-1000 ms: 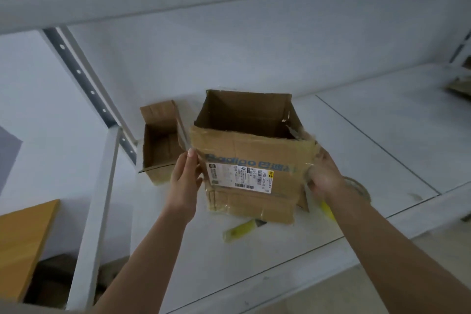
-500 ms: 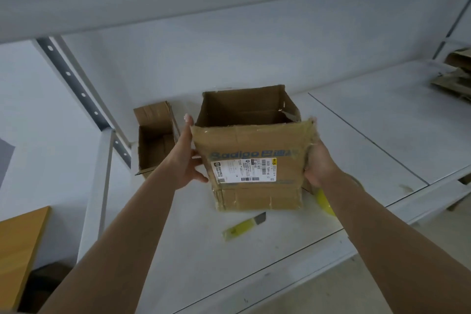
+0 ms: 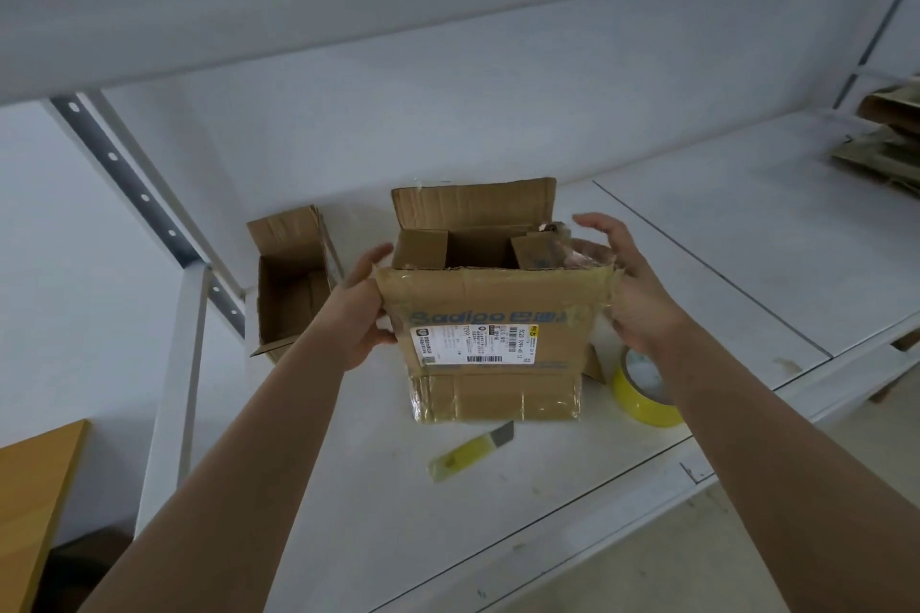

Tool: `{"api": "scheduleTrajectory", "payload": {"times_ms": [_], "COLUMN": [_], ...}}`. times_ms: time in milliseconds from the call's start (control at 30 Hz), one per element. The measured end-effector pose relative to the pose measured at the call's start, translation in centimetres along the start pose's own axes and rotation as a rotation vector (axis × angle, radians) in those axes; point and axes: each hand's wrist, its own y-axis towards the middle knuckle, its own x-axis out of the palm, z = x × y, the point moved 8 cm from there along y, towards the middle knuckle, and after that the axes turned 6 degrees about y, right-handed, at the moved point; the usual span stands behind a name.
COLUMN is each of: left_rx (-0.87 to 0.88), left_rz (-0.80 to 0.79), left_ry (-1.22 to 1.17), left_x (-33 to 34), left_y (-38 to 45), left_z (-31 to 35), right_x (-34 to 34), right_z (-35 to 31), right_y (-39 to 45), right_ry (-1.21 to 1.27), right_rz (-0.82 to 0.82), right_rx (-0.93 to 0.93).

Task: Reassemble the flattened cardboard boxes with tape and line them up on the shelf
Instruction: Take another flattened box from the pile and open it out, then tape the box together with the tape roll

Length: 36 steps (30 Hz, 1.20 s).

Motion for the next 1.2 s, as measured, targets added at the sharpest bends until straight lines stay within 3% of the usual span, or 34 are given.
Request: {"api": "scheduleTrajectory", "payload": {"times_ms": [100,167,300,467,667,800,933,1200], "left_rx": [0.243,0.276,0.449,0.451,0.379,0.455,0.605,0.582], "left_rz": [0.111,0.042,-0.041,0.157,0.089,0.169,0.204,0.217], "left_ry": [-0.041,-0.038,0.220,0.257,0.569,0.561,0.750,0.797], "left_x": [-0.9,-0.3,1.2,1.1,1.8,0.9,1.0,0.8], "left_y": [-0.8,-1.1,-1.7,-0.9,1.5,1.7,1.0,1.3], "left_z": [2.2,2.6,3.5,4.4,5.6,6.1,6.0,5.3], "right_x": [0.3,0.1,-0.1,-0.6,-0.6,-0.3,-1.0,-4.7], "right_z": [-0.9,-0.8,-0.7,0.2,0.9,1.0,1.3,0.9], "right_y": [0.1,0.1,0.3,0.1,0.7,0.6,0.8,-0.7], "right_ry": [-0.115,-0.140,-0.133,-0.111,0.127,-0.037,-0.044,-0.322], "right_rz": [0.003,0.021,0.028,0.008,-0.067,-0.117,0.030,0.289], "right_rx": [-0.029,-0.008,0.016,0.094,0.187,0.115,0.092,0.094]}}
